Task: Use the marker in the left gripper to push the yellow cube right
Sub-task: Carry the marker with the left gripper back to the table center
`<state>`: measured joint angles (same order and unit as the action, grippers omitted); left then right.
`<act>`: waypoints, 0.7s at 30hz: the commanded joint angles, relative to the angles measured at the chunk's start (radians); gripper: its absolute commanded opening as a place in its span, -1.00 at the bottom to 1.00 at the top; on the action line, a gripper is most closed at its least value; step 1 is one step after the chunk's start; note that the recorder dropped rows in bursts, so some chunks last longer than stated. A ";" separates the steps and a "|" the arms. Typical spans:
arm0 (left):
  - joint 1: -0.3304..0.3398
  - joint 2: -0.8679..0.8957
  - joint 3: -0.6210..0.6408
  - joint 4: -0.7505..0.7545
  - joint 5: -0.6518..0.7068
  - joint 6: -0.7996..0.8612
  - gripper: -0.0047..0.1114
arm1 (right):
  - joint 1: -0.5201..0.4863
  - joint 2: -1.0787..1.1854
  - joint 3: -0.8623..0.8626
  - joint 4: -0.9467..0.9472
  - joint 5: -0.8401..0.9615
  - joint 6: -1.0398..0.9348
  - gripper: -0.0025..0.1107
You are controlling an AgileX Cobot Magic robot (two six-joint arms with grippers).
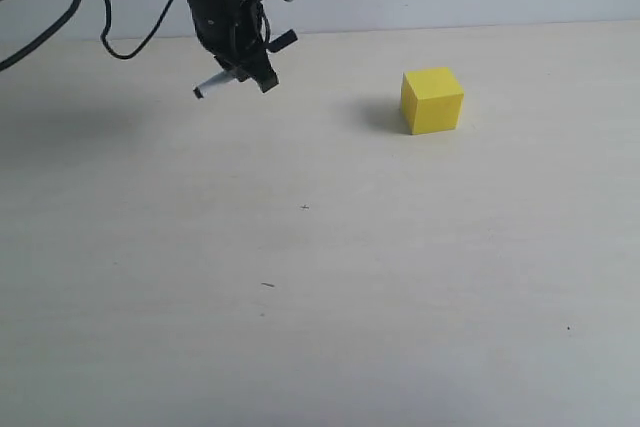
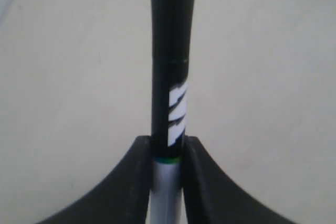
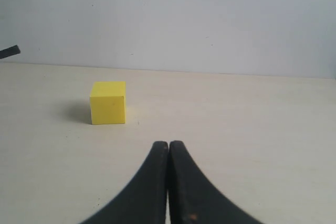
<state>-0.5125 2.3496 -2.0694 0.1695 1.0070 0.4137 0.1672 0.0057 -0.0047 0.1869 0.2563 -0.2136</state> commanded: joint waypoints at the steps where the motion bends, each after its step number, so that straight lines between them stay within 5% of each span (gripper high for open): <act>1: -0.003 -0.039 -0.001 -0.027 0.214 -0.190 -0.92 | -0.004 -0.006 0.005 -0.002 -0.012 0.000 -0.96; 7: -0.010 -0.075 0.057 -0.104 0.214 -0.544 -0.92 | -0.004 -0.006 0.005 -0.002 -0.012 0.000 -0.96; 21: -0.194 -0.287 0.306 -0.095 0.214 -0.793 -0.92 | -0.004 -0.006 0.005 -0.002 -0.012 0.000 -0.96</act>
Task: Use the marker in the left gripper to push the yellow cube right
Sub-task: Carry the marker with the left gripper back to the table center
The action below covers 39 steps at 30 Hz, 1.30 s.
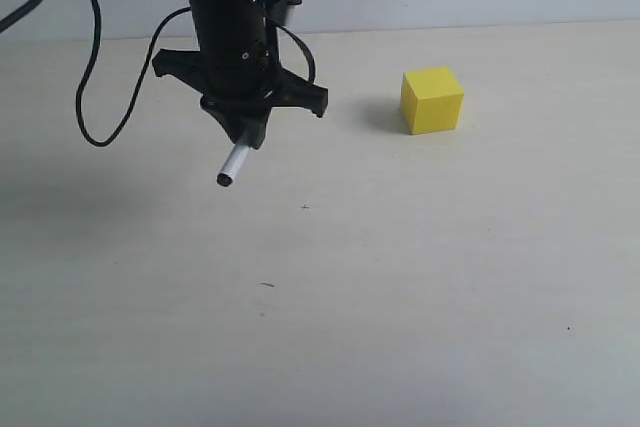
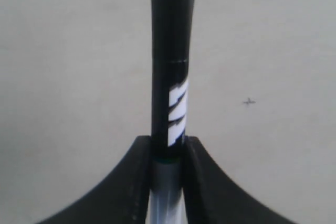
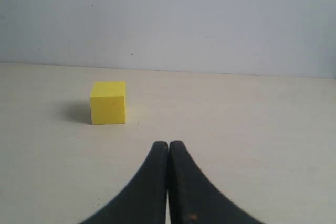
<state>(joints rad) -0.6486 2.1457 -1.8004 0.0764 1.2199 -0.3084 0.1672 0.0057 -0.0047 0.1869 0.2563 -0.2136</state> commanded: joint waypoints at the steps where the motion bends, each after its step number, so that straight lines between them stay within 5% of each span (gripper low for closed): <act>1: -0.077 -0.104 0.048 -0.001 0.001 -0.085 -0.92 | -0.004 -0.006 0.005 -0.002 -0.012 0.000 -0.96; 11: -0.218 -0.260 0.122 0.169 0.001 -0.341 -0.92 | -0.004 -0.006 0.005 -0.002 -0.012 0.000 -0.96; 25: -0.210 -0.355 0.189 0.168 -0.095 -0.672 -0.92 | -0.004 -0.006 0.005 -0.002 -0.012 0.000 -0.96; 39: -0.201 -0.254 0.279 0.090 -0.209 -0.596 -0.92 | -0.004 -0.006 0.005 -0.002 -0.012 0.000 -0.96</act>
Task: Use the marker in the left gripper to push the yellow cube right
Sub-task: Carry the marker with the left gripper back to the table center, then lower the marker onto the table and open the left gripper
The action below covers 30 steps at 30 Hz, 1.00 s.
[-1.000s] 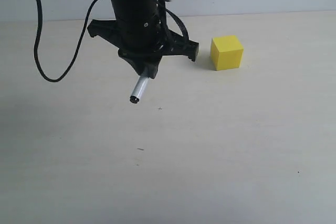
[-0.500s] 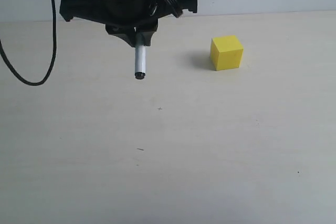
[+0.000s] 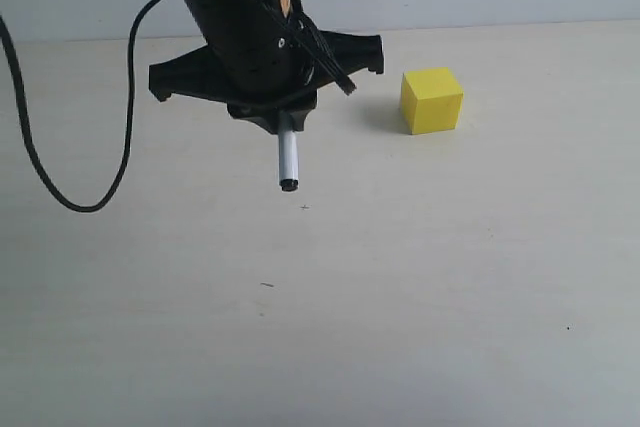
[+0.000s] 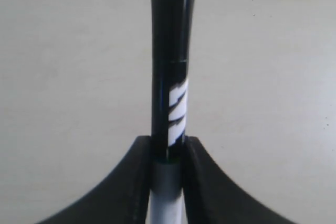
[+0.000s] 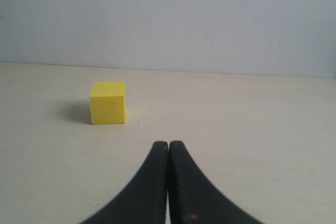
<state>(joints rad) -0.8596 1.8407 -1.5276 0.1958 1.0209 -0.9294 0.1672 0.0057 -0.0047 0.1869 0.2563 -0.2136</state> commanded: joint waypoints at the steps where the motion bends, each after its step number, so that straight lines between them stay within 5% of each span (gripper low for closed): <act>1: 0.022 0.083 0.006 -0.059 -0.016 0.049 -0.92 | -0.004 -0.006 0.005 -0.002 -0.012 0.000 -0.96; 9: 0.116 0.254 0.006 -0.154 -0.060 0.166 -0.92 | -0.004 -0.006 0.005 -0.002 -0.012 0.000 -0.96; 30: 0.118 0.346 0.006 -0.213 -0.158 0.164 -0.90 | -0.004 -0.006 0.005 -0.002 -0.012 0.000 -0.96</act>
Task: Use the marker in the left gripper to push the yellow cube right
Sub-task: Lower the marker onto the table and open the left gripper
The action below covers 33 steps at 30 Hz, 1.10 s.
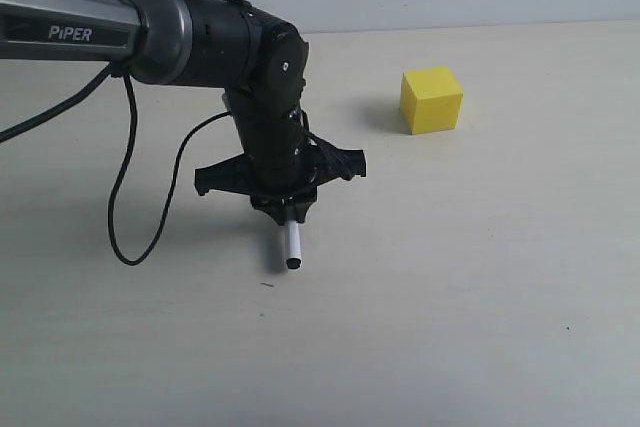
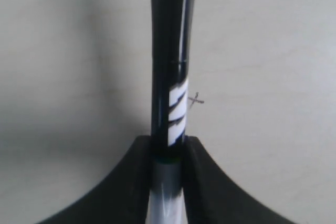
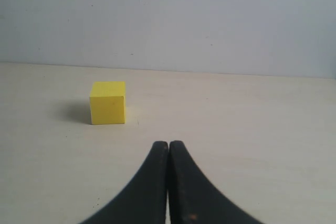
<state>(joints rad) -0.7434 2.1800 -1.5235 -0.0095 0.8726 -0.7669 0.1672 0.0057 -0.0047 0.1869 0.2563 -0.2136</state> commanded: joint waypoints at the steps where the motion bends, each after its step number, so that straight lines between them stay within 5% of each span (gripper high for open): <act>1: 0.002 0.013 0.002 -0.008 -0.009 0.002 -0.87 | -0.004 -0.006 0.005 -0.002 -0.012 0.000 -0.96; 11: 0.003 0.037 0.002 -0.008 -0.015 0.000 -0.22 | -0.004 -0.006 0.005 -0.002 -0.012 0.000 -0.96; 17: 0.003 0.035 0.002 -0.005 -0.015 0.036 0.40 | -0.004 -0.006 0.005 -0.002 -0.012 0.000 -0.96; 20: 0.003 0.022 0.000 -0.005 -0.015 0.096 0.56 | -0.004 -0.006 0.005 -0.002 -0.012 0.000 -0.96; 29: 0.003 -0.114 0.000 -0.011 -0.053 0.284 0.44 | -0.004 -0.006 0.005 -0.002 -0.012 0.000 -0.96; 31: 0.000 -0.156 0.000 -0.023 -0.068 0.337 0.23 | -0.004 -0.006 0.005 -0.002 -0.012 0.000 -0.96; 33: -0.004 -0.192 0.000 -0.039 -0.078 0.415 -0.19 | -0.004 -0.006 0.005 -0.002 -0.012 0.000 -0.96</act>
<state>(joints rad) -0.7434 2.0456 -1.5235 -0.0267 0.8147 -0.4473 0.1672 0.0057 -0.0047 0.1869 0.2563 -0.2136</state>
